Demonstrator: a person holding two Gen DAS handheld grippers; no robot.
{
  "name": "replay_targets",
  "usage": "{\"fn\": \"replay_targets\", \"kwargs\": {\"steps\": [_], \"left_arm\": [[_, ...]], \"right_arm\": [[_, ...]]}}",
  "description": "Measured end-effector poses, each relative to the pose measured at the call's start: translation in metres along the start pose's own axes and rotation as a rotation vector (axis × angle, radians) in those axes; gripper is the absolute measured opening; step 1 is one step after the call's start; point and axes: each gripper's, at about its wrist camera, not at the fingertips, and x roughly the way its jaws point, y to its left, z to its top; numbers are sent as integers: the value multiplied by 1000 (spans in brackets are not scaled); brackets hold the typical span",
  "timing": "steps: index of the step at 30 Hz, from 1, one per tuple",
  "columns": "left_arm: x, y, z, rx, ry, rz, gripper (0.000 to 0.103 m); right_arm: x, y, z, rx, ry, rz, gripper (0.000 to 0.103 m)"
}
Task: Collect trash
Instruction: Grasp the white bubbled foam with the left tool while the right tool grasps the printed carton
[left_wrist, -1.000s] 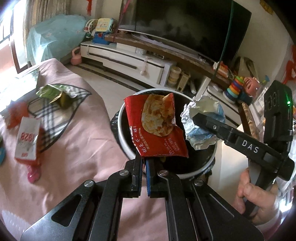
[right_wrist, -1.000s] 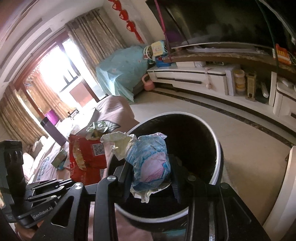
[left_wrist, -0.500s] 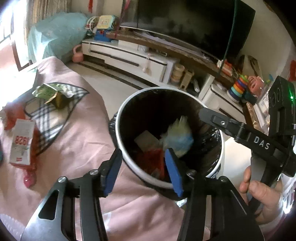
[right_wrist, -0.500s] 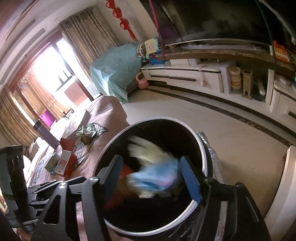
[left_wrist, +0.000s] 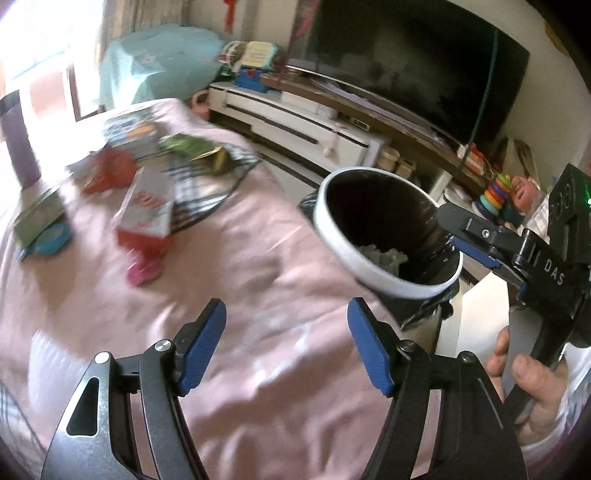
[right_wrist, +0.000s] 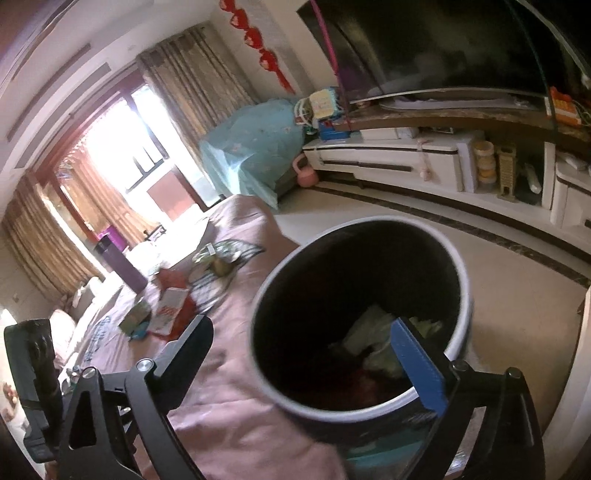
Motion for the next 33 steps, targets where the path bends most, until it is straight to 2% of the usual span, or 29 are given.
{"fn": "replay_targets", "kwargs": {"steps": [9,18,24,33], "left_arm": [[-54,39,-34,-47,-70,44,70],[-92,81,-58,-97,-140,176,75],[-89,107,-64,-137,-122,206,78],[-56,124,-67,-162,-38,185,80]], "right_arm": [[15,50,-28,-32,65,48,99],[32,91,-56,-73,128,84,99],[46,110,-63,-104,159,111,99],[80,129,-56,-125,185,130,99]]}}
